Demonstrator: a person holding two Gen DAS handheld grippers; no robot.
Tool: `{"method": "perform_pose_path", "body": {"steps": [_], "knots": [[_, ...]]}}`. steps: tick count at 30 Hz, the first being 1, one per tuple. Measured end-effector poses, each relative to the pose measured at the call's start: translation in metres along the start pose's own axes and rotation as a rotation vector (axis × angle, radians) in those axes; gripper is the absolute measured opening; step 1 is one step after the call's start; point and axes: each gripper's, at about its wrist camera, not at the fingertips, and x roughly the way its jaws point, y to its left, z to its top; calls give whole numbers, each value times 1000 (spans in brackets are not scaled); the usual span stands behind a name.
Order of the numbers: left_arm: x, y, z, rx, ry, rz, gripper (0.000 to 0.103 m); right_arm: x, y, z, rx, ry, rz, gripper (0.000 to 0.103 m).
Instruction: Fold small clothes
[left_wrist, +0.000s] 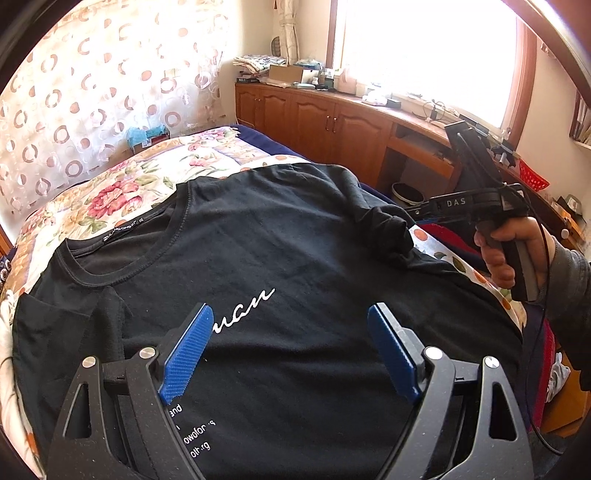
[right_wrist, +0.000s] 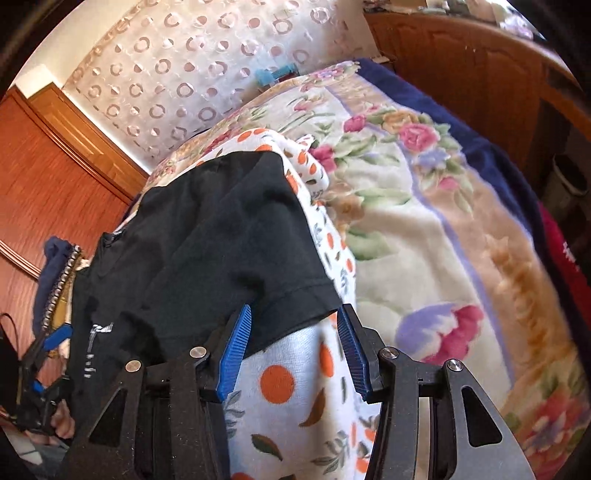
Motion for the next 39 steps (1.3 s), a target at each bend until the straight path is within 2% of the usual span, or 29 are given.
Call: {"method": "perform_pose_path", "body": {"steps": [1,2,3,4,5,7,12,17,21,23,24,26,28,34,39], "knots": [[0,0,0,0,0,1,86,0,-1,0,4,-1,9,43],[-1,0,-1,0,0,3,86,-2,-2,1,0,-10,19,31],[-2,0,-1,-1,-2,5,86,-5,0,2,-12,-26,9,25],[-3,1,-2,-2,-3,5,86,-8,2,2,-25,-40,-8,12],[-3,2,-2,-4,-3,8,86,-12,4,2,-43,-62,-29,5],[-6,4,-4,-10,-6,13,86,-20,7,4,-70,-100,-30,4],[-13,13,-8,-30,-16,35,86,-39,30,14,-169,-174,-34,4],[-25,26,-15,-58,-31,70,86,-49,91,22,-360,-229,10,4],[-32,39,-23,-95,-31,90,86,-40,145,17,-514,-193,102,4],[-33,42,-26,-105,-29,94,86,-30,162,12,-562,-171,115,4],[-33,44,-27,-107,-28,96,86,-25,165,10,-580,-158,118,7],[-33,45,-30,-108,-26,100,86,-13,163,11,-584,-132,86,32],[-32,47,-32,-110,-22,102,86,-8,154,10,-563,-136,65,42],[-20,50,-27,-123,-7,81,86,-17,133,-4,-514,-145,12,42],[-9,42,-13,-96,1,61,86,-8,128,-35,-550,-61,-28,42]]}}
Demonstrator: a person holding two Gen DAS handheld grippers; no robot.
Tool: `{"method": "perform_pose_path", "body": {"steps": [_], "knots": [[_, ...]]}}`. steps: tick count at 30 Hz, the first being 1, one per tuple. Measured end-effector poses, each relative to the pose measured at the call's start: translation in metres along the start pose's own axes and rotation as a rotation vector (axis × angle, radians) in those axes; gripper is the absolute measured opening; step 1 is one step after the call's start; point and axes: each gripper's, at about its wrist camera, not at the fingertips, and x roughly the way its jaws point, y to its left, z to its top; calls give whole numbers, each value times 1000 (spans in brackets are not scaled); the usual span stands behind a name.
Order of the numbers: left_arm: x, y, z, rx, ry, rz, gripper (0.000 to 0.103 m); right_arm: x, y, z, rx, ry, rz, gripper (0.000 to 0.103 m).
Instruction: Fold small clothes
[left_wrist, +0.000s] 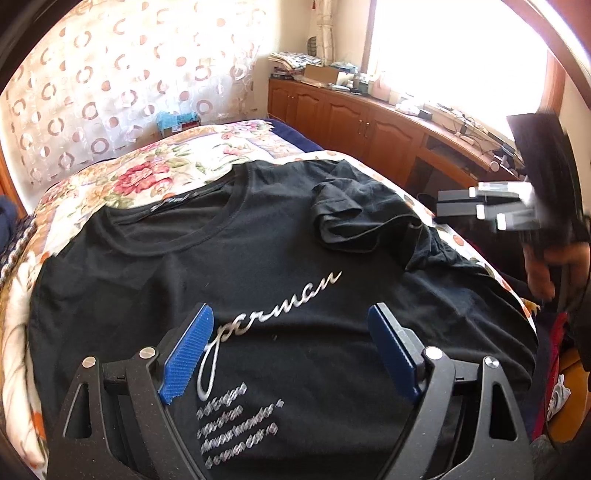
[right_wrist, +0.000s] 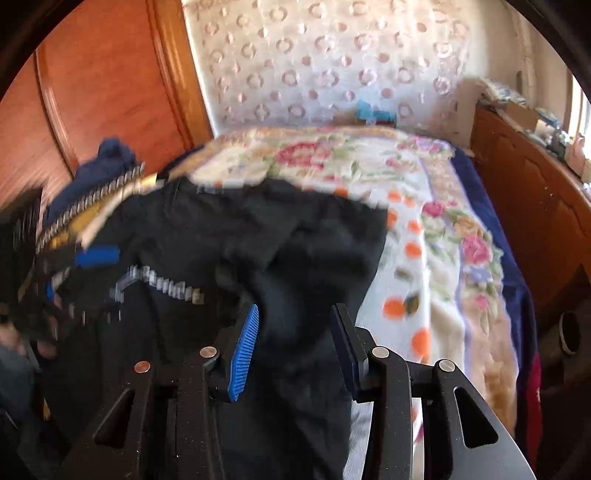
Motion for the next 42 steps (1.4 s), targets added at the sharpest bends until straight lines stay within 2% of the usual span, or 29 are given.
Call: {"method": "perform_pose_path", "body": {"steps": [5,8,10,12,14,16,19,21,26,28,30,33,35,36,37,39,42], "knots": [[13,-5,20,20,5,-2,86,18,14,-16,-29,54,52,42],[20,-4,30,27,11,17,86,25,20,-16,-80,68,21,41],[24,-4,34,31,14,27,86,27,24,-17,-139,81,-24,30],[27,-3,37,33,18,31,86,26,25,-17,-165,84,-27,25],[32,-4,42,35,18,33,86,24,18,-15,-155,88,-15,8],[38,-5,49,34,18,20,86,21,12,-15,-159,87,-10,4],[47,-7,59,34,21,2,87,9,9,-18,-148,73,33,4],[52,-9,64,39,22,-5,85,-4,3,-21,-139,48,28,4],[73,-16,77,56,45,-54,76,-24,-13,-32,-92,31,26,4],[86,-22,79,69,76,-75,67,-22,-14,-33,-78,32,23,4],[95,-29,79,84,103,-100,63,-20,-14,-33,-59,25,37,9],[104,-41,78,123,124,-99,57,-22,-15,-34,-37,-5,17,30],[111,-43,78,135,138,-87,45,-21,-18,-35,-19,-34,8,49],[113,-42,78,139,145,-75,32,-19,-19,-37,-7,-39,2,52],[113,-42,78,141,139,-59,25,-16,-19,-39,5,-36,-4,53],[103,-36,80,134,90,-24,19,-4,-18,-43,14,-4,-16,53],[82,-12,83,54,31,48,19,3,-16,-48,6,9,-32,54]]}}
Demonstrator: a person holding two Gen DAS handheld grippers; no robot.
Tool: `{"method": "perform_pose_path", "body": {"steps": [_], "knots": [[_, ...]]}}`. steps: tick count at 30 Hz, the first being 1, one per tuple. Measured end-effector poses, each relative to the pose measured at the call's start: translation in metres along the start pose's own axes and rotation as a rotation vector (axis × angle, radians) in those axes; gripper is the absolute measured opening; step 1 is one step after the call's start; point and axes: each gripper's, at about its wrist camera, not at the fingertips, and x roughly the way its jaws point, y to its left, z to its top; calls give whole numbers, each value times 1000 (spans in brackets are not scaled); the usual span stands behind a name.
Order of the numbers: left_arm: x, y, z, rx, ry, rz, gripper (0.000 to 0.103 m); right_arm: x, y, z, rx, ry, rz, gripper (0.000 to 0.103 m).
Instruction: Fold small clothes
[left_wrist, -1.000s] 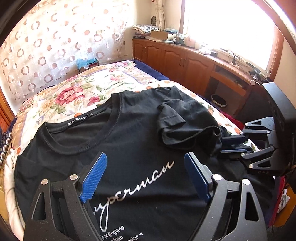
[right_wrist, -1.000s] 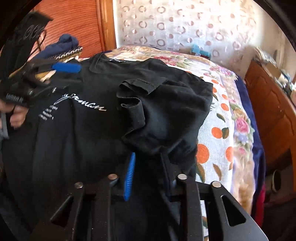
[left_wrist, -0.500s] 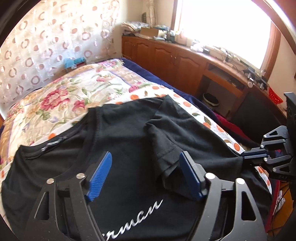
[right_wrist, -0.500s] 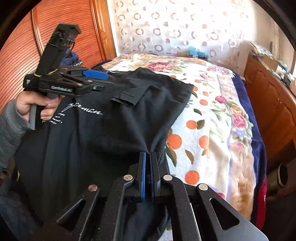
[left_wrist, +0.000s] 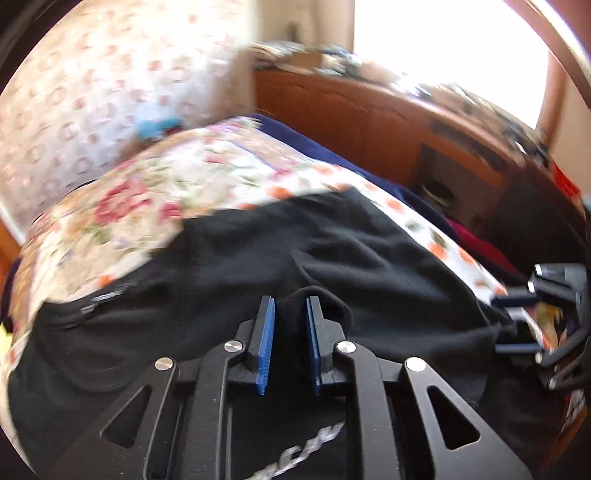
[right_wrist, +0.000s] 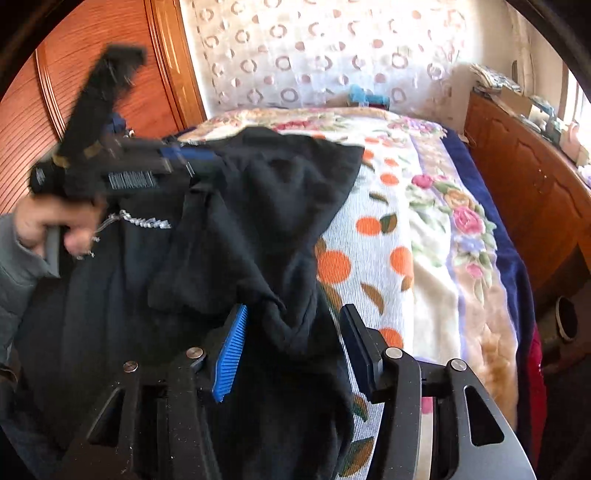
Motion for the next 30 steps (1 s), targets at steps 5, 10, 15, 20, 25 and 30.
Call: {"method": "perform_pose_path", "body": {"steps": [5,10,15,20,25,30], "knots": [[-9,32,-5,-52,8,82,19,-1,-3,1,7,2,9,54],[-16,34,-12,-60,7,71,19,-6,-10,-2,15,13,-4,54],[-25,10,-20,-41,8,-12,32,-15,-13,-13,15,31,-37,54],[-38,-4,-31,-7,6,-38,71,-20,-21,-19,37,41,-161,42],[-57,1,-45,-12,-16,-22,78,-28,-27,-25,82,33,-157,42],[-76,20,-62,-31,-32,6,78,-35,-22,-23,88,-3,-122,42]]}}
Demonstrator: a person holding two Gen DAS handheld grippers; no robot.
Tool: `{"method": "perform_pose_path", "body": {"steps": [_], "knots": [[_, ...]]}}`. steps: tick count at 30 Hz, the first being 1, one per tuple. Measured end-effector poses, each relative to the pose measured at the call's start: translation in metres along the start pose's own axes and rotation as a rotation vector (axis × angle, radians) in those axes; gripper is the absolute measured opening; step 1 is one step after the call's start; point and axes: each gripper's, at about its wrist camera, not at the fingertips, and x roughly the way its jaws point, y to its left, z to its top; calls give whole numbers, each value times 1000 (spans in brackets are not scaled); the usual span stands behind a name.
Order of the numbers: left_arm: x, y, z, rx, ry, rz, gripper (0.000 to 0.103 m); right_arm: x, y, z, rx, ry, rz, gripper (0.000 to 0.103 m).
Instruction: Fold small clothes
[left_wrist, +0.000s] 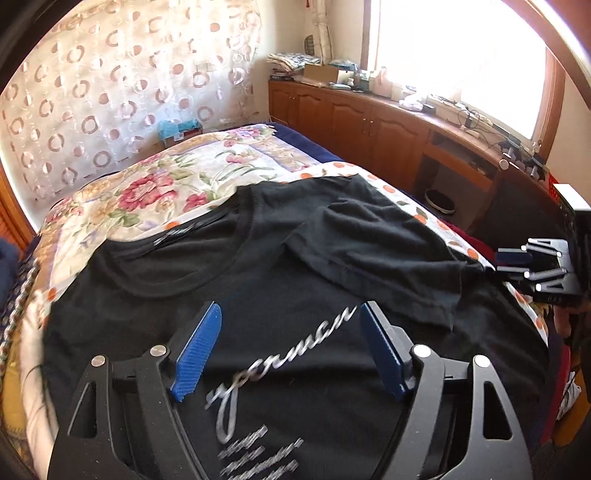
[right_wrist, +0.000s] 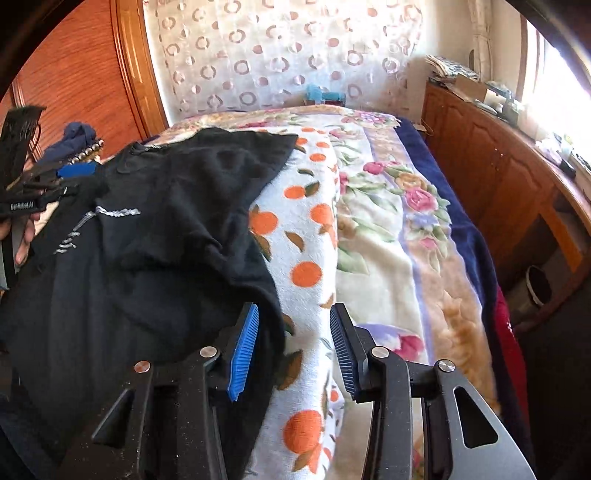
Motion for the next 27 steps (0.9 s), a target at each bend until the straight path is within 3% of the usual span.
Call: {"method": "perform_pose_path", "body": {"steps": [6,9,16,21,27], "knots": [[-25,50,-22,-31,-7,104,78,-6,6,22,-29,-43,39,42],[-32,83,-27,-81,-3,150,78,-3,13,42,-62,-65,41,51],[-26,152,-29,-187,27,210,76,34,25,93,-113,-69,56,52],[-9,168,-28,-202,58,242,66,74,26,114,-133,-32,51,52],[10,174,-19,-184,87,270,66,110,19,130,-132,6,43,52]]}}
